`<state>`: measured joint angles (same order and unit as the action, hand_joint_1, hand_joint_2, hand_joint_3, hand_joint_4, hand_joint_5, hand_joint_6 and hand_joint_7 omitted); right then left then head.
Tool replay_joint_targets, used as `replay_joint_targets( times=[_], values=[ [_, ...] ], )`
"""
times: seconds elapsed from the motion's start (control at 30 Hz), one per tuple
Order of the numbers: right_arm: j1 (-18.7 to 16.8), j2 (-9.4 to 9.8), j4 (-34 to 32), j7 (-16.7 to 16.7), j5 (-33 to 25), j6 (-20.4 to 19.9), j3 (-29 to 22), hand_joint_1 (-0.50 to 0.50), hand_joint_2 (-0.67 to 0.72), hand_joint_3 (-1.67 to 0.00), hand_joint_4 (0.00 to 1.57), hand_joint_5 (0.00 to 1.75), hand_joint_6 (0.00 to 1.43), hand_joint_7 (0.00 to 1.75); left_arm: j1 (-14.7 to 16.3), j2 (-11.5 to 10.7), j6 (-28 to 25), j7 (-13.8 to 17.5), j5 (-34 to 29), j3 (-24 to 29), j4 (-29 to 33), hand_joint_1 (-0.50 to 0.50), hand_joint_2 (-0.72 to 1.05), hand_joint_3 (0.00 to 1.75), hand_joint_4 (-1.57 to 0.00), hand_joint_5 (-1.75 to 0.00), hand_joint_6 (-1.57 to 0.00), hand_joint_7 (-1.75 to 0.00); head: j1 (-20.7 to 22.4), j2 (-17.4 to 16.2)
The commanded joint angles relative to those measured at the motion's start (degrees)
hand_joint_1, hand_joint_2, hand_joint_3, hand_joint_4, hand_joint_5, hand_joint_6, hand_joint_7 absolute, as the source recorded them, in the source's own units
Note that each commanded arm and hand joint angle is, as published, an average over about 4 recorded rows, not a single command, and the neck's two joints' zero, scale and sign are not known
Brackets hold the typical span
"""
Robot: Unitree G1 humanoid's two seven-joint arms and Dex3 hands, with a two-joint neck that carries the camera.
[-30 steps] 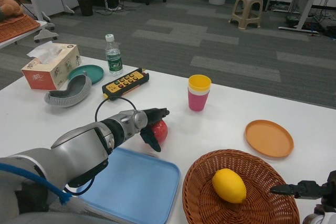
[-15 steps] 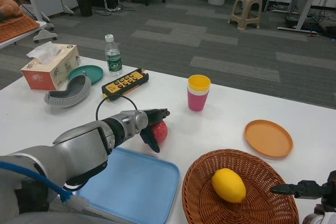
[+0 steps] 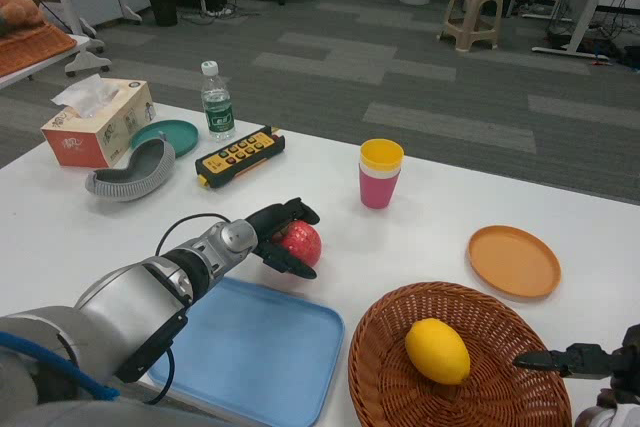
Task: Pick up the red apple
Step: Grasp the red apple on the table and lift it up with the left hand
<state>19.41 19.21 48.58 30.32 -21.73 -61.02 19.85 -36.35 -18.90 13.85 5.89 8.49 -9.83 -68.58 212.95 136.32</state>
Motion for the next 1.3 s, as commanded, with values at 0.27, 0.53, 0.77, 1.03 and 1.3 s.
replay_joint_targets(
  times=[0.27, 0.53, 0.77, 1.03, 1.3],
  values=[
    [-0.5, 0.13, 0.0, 0.0, -0.3, -0.4, -0.3, 0.38, 0.72, 0.00, 0.00, 0.00, 0.00, 0.00, 3.4, 0.5, 9.8, 0.0, -10.6, 6.7, 0.3, -0.50, 0.96, 0.09, -0.56, -1.23, -0.31, -0.93, 0.2, 0.2],
    [-0.5, 0.13, 0.2, 0.0, -0.4, -0.4, -0.1, 0.38, 0.72, 0.00, 0.00, 0.00, 0.00, 0.00, 6.6, 1.9, 18.6, -0.4, -19.1, 12.0, 2.9, -0.50, 0.96, 0.09, -0.54, -1.23, -0.31, -0.91, 0.4, 0.5],
    [-0.4, 0.13, 0.4, 0.0, -0.4, -0.4, -0.1, 0.38, 0.72, 0.00, 0.00, 0.00, 0.00, 0.00, 10.7, 3.8, 23.0, -0.3, -25.5, 15.3, 15.0, -0.50, 0.96, 0.09, -0.59, -1.23, -0.31, -0.93, 0.7, 2.0],
    [-0.4, 0.21, 0.4, 0.0, -0.4, -0.4, -0.1, 0.38, 0.72, 0.00, 0.00, 0.00, 0.00, 0.00, 13.3, 5.7, 25.3, -0.4, -30.3, 15.1, 26.3, -0.50, 0.96, 0.09, -0.60, -1.23, -0.31, -0.98, 0.2, 3.5],
    [-0.4, 0.21, 0.3, 0.0, -0.4, -0.4, -0.4, 0.38, 0.72, 0.00, 0.00, 0.00, 0.00, 0.00, 16.2, 8.0, 26.3, -1.1, -31.1, 15.4, 36.3, -0.50, 0.96, 0.09, -0.60, -1.23, -0.31, -0.98, -0.7, 5.0]
  ],
)
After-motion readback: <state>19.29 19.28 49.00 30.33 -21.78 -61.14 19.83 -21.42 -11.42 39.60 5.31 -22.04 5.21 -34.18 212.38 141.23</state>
